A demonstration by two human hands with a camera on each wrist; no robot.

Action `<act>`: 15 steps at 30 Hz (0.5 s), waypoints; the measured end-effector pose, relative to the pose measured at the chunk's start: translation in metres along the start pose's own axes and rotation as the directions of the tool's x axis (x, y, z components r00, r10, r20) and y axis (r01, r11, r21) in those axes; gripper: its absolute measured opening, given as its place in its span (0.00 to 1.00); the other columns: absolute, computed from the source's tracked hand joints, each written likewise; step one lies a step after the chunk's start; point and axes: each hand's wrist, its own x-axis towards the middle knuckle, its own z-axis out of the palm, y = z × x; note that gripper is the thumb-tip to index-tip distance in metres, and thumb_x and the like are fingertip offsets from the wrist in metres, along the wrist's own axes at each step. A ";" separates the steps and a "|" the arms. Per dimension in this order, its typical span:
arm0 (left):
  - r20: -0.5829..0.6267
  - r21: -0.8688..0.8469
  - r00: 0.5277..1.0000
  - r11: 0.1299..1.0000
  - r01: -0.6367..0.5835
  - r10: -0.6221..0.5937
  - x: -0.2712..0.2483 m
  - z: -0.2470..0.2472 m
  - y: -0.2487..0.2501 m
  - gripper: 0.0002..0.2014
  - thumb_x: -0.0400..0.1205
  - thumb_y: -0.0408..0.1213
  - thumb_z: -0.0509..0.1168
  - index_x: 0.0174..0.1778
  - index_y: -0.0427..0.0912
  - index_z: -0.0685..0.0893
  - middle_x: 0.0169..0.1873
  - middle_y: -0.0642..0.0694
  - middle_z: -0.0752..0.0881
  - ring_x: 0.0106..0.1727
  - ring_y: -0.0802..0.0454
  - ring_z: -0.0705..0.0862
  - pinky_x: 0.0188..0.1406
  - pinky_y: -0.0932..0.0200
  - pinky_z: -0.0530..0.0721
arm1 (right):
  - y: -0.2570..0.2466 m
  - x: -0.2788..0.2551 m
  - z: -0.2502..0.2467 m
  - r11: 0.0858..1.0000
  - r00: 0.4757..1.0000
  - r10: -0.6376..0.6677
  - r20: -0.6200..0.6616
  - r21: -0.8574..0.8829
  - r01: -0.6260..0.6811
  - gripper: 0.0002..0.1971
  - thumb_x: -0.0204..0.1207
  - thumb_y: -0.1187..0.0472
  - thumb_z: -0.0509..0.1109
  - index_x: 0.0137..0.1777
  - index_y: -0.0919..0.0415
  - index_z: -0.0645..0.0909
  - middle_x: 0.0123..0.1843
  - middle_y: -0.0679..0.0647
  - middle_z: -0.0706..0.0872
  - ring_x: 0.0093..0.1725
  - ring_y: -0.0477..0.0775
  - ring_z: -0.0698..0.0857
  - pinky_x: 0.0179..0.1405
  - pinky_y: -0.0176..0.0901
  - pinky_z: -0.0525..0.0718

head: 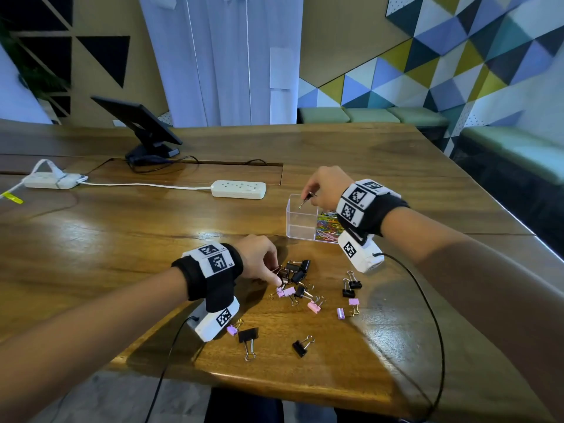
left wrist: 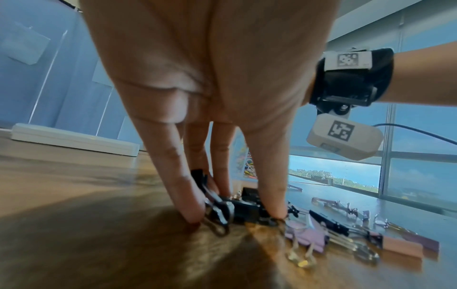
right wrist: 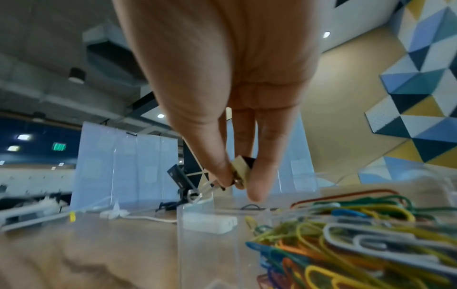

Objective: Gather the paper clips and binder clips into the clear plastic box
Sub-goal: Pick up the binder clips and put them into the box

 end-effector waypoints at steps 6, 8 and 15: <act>0.031 -0.036 0.999 0.999 0.023 -0.022 0.003 -0.002 -0.001 0.14 0.73 0.41 0.75 0.53 0.43 0.87 0.52 0.47 0.88 0.53 0.49 0.87 0.52 0.57 0.83 | -0.009 0.007 0.012 0.992 0.998 -0.015 0.060 -0.126 0.022 0.11 0.72 0.66 0.72 0.53 0.55 0.86 0.57 0.58 0.87 0.53 0.59 0.87 0.55 0.49 0.85; 0.022 -0.033 1.000 0.999 0.020 -0.020 0.003 -0.004 0.000 0.13 0.73 0.39 0.75 0.53 0.41 0.87 0.51 0.47 0.88 0.53 0.50 0.86 0.51 0.59 0.82 | -0.008 0.007 0.012 0.993 0.999 -0.026 0.046 -0.110 0.031 0.12 0.71 0.65 0.73 0.55 0.56 0.86 0.57 0.57 0.87 0.53 0.58 0.87 0.54 0.47 0.85; -0.057 -0.069 0.998 0.998 0.001 -0.005 0.007 -0.017 0.003 0.10 0.73 0.37 0.73 0.49 0.40 0.88 0.43 0.50 0.85 0.45 0.56 0.81 0.44 0.64 0.78 | -0.002 0.005 0.012 0.998 0.998 -0.067 -0.016 0.007 0.067 0.09 0.70 0.63 0.75 0.51 0.56 0.87 0.54 0.52 0.87 0.54 0.51 0.85 0.56 0.41 0.81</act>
